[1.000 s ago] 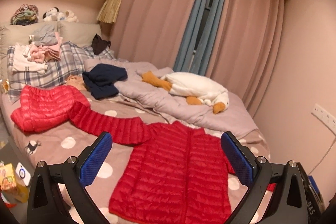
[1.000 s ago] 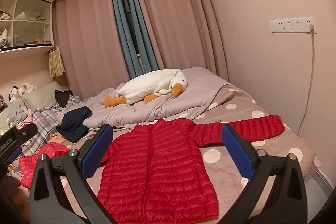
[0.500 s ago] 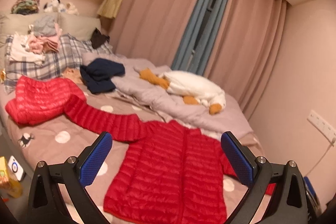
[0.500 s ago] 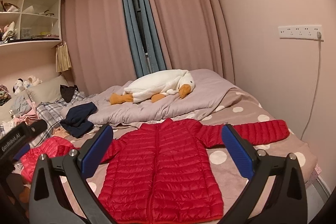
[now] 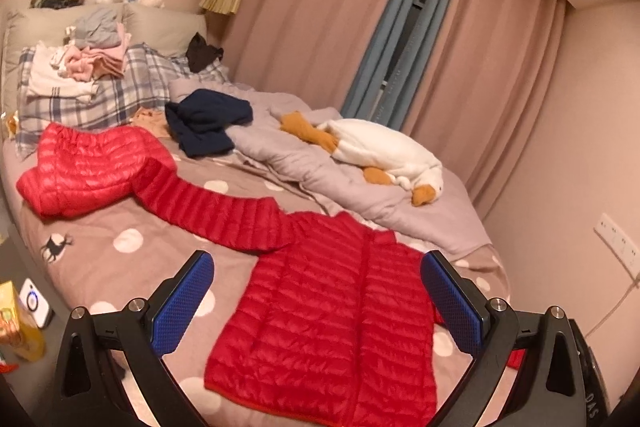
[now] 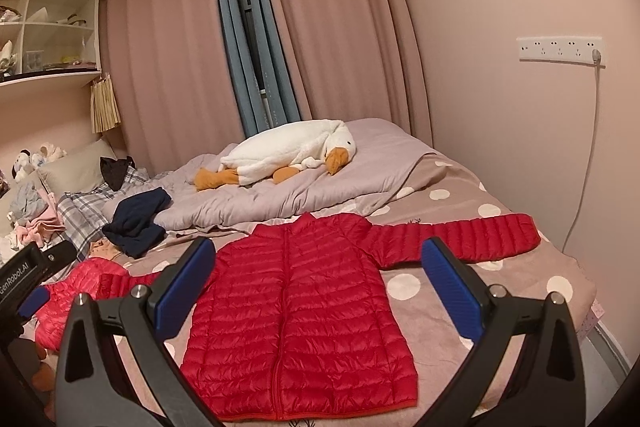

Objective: Fold large clothes

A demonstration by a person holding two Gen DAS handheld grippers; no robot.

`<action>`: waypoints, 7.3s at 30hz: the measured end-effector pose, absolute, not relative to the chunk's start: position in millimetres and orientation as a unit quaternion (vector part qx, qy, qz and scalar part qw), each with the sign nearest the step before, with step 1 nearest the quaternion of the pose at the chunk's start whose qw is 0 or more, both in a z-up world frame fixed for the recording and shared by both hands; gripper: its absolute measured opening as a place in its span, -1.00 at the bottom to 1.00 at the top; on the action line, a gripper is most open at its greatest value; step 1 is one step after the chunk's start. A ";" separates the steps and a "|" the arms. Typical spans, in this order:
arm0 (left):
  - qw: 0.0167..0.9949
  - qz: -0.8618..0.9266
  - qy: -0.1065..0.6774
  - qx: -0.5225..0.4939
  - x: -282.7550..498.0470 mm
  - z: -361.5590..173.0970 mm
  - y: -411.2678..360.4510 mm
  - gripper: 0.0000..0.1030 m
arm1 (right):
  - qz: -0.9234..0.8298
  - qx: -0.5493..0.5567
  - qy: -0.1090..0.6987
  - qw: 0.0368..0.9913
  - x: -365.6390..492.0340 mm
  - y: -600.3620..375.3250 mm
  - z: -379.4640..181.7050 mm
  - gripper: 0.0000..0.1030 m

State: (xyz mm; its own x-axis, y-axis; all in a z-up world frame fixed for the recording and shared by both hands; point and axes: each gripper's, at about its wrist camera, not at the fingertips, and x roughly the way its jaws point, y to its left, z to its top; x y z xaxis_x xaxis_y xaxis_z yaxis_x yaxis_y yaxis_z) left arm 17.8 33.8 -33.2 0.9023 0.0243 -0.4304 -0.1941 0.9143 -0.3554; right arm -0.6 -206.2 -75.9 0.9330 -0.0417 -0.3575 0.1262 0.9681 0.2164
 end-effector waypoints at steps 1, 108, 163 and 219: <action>0.957 0.054 0.211 -0.193 18.3 -32.6 31.0 0.98 | -0.040 0.118 0.176 0.977 -2.4 -205.0 -76.1 1.00; 0.857 0.223 0.293 -0.361 240.8 -229.9 321.5 0.98 | -0.325 0.320 0.338 0.823 181.5 -554.3 -247.5 0.85; 0.896 0.343 0.258 -0.117 255.3 -193.5 279.5 -0.81 | -0.161 0.200 0.215 0.942 301.1 -362.9 -151.8 -0.83; 0.920 0.311 0.227 -0.071 238.2 -150.2 235.7 -0.81 | -0.119 0.124 0.393 0.903 329.8 -242.0 -269.6 -0.42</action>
